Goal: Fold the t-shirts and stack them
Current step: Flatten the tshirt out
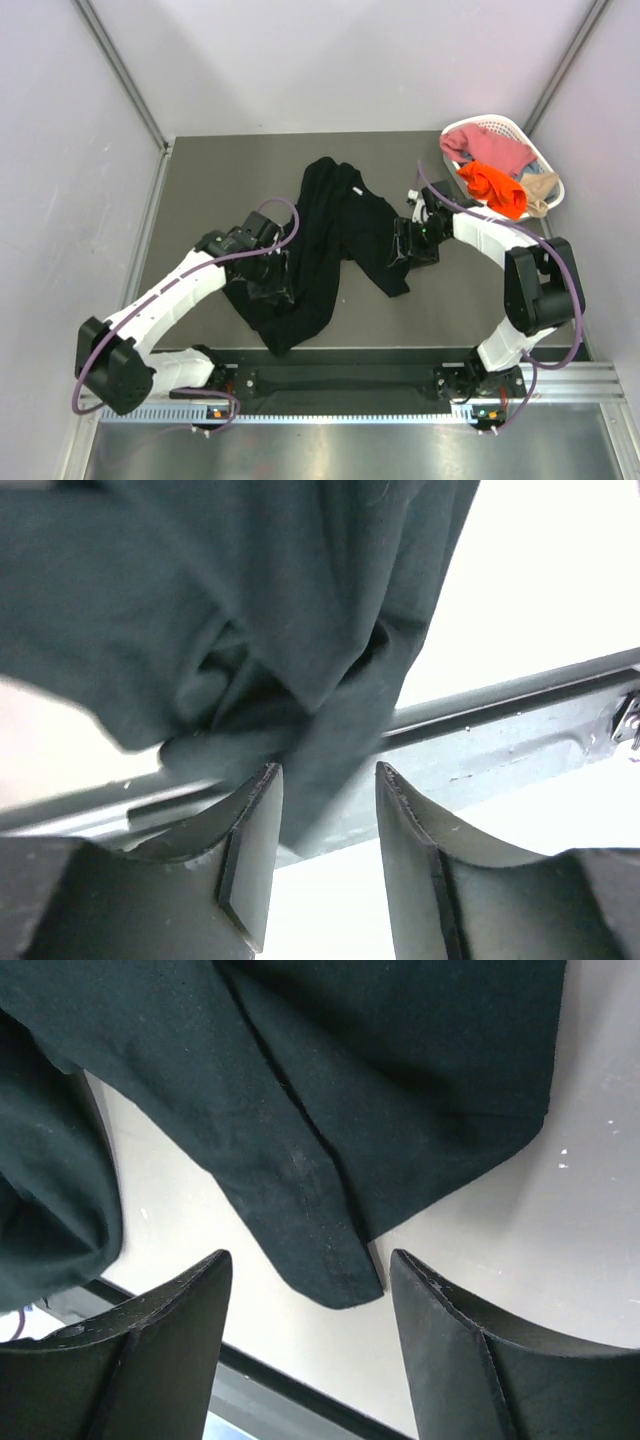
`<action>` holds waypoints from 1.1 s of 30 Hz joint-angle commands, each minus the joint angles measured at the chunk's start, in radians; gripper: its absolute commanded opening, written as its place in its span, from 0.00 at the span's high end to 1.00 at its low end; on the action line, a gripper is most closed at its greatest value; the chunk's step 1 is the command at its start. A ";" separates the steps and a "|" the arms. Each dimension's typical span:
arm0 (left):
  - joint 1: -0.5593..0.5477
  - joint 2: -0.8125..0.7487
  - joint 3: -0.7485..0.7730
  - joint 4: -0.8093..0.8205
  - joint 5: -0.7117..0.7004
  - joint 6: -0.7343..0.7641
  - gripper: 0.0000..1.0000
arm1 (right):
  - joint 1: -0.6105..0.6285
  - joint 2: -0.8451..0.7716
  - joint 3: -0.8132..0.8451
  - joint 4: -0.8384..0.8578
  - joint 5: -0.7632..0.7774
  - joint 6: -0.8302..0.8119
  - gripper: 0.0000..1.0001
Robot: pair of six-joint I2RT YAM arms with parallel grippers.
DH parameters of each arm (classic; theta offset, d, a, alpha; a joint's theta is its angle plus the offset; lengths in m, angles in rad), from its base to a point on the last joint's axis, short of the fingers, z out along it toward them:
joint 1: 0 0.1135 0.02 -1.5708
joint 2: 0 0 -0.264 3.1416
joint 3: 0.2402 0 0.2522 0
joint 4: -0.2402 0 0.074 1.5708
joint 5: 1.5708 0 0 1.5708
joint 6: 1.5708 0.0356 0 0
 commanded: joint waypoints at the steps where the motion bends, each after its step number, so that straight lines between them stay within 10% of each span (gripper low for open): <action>1: 0.004 -0.062 0.096 -0.089 -0.080 -0.034 0.52 | -0.008 0.009 0.013 0.034 -0.023 -0.016 0.35; 19: 0.006 0.085 0.122 -0.029 -0.152 -0.029 0.58 | 0.083 0.282 0.305 0.112 0.029 0.062 0.34; 33: 0.214 0.703 0.358 0.157 -0.161 0.100 0.75 | 0.081 0.183 0.291 0.035 0.072 0.036 0.34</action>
